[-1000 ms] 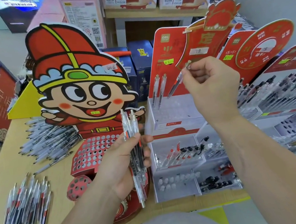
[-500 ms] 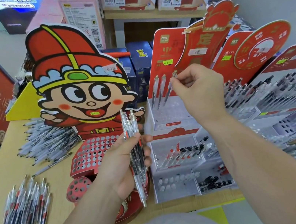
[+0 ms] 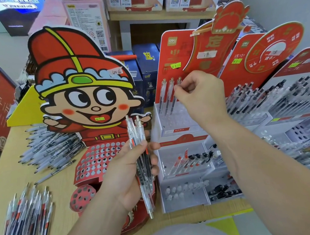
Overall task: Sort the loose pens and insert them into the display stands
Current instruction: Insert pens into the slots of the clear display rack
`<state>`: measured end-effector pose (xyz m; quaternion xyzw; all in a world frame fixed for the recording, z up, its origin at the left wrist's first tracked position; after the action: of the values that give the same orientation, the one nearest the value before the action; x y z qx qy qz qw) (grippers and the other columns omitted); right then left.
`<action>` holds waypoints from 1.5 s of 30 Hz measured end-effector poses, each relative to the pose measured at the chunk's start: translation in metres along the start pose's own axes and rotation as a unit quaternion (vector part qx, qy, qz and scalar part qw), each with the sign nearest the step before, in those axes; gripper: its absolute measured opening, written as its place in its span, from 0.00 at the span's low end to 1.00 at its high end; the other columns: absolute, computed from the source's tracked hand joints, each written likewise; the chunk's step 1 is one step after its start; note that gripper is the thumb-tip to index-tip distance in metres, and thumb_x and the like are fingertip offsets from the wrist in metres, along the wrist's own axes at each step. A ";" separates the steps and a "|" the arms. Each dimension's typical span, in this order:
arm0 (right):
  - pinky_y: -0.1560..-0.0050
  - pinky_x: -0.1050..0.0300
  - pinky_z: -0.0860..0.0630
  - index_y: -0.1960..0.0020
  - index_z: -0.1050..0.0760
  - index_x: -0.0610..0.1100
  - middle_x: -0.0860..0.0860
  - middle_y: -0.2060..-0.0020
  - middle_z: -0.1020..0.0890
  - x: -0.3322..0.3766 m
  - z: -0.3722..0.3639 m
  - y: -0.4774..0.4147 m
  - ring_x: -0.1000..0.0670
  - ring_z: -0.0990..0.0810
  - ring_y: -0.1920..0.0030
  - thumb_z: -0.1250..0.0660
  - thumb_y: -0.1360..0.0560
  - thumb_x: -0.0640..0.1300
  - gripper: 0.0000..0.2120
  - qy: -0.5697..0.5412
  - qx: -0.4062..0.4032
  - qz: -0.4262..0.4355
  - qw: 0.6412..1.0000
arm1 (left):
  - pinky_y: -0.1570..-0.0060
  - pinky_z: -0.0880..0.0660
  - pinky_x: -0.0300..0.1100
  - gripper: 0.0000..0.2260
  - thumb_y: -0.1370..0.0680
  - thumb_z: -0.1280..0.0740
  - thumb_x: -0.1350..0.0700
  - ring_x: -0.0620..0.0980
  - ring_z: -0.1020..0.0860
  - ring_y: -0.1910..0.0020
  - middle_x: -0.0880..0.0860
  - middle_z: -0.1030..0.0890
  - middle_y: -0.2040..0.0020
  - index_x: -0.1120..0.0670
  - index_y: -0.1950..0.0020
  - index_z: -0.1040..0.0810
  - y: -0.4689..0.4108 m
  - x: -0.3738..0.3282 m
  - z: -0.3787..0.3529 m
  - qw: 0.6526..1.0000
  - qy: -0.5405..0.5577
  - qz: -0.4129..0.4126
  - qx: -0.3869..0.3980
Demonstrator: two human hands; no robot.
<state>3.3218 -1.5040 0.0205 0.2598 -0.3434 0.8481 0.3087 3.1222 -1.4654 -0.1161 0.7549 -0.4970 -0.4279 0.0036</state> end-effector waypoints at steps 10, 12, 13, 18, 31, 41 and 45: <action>0.59 0.51 0.18 0.61 0.20 0.50 0.57 0.68 0.19 -0.013 0.005 0.016 0.56 0.18 0.65 0.26 0.26 0.47 0.06 -0.031 0.023 -0.059 0.998 | 0.73 0.29 0.42 0.17 0.23 0.33 0.58 0.51 0.27 0.68 0.58 0.19 0.54 0.58 0.34 0.25 0.007 -0.004 -0.007 0.999 -0.028 -0.010 0.026; 0.60 0.47 0.18 0.61 0.19 0.51 0.53 0.69 0.18 -0.016 0.002 0.033 0.50 0.17 0.65 0.26 0.26 0.49 0.06 -0.079 0.055 -0.103 0.990 | 0.73 0.29 0.42 0.15 0.24 0.32 0.58 0.51 0.27 0.69 0.59 0.19 0.54 0.58 0.38 0.25 0.008 -0.004 -0.009 0.998 -0.047 -0.011 0.032; 0.61 0.47 0.17 0.61 0.19 0.50 0.51 0.68 0.17 -0.015 -0.004 0.044 0.48 0.17 0.65 0.26 0.26 0.49 0.06 -0.112 0.087 -0.129 0.982 | 0.73 0.30 0.42 0.14 0.25 0.31 0.58 0.51 0.27 0.69 0.59 0.19 0.54 0.57 0.39 0.25 0.008 -0.003 -0.009 0.998 -0.058 -0.011 0.034; 0.68 0.58 0.26 0.58 0.17 0.45 0.47 0.66 0.16 -0.003 -0.034 0.083 0.53 0.20 0.69 0.24 0.27 0.49 0.08 -0.223 0.226 -0.201 0.927 | 0.71 0.31 0.42 0.13 0.24 0.27 0.60 0.51 0.27 0.70 0.59 0.19 0.56 0.55 0.41 0.22 0.007 0.002 -0.022 0.994 -0.086 0.000 0.069; 0.70 0.61 0.26 0.53 0.18 0.38 0.46 0.67 0.19 -0.023 -0.021 0.084 0.52 0.21 0.68 0.23 0.28 0.41 0.08 -0.293 0.212 -0.247 0.899 | 0.70 0.29 0.44 0.07 0.20 0.34 0.60 0.52 0.24 0.68 0.60 0.18 0.56 0.56 0.42 0.22 0.001 0.005 -0.035 0.993 -0.115 0.005 0.036; 0.70 0.59 0.23 0.53 0.19 0.39 0.46 0.70 0.18 -0.028 -0.022 0.090 0.51 0.19 0.71 0.24 0.27 0.38 0.06 -0.280 0.182 -0.268 0.904 | 0.72 0.30 0.41 0.08 0.19 0.33 0.63 0.49 0.26 0.69 0.56 0.19 0.59 0.54 0.42 0.20 -0.003 0.004 -0.041 0.985 -0.170 -0.033 0.025; 0.68 0.58 0.22 0.52 0.19 0.39 0.43 0.67 0.18 -0.028 -0.013 0.082 0.48 0.18 0.69 0.25 0.26 0.37 0.04 -0.289 0.170 -0.263 0.905 | 0.71 0.29 0.43 0.10 0.20 0.32 0.61 0.51 0.23 0.68 0.56 0.18 0.60 0.54 0.39 0.19 -0.006 0.006 -0.035 0.993 -0.118 -0.012 0.009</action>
<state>3.2805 -1.5508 -0.0401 0.6230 -0.1877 0.6692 0.3587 3.1501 -1.4817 -0.1009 0.7050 -0.4890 -0.5092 -0.0671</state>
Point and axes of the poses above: each hand's wrist, its own y-axis away from the middle knuckle, its own z-axis out of the back of the hand, x = y × z, the point moved 10 cm from there along -y, towards the middle knuckle
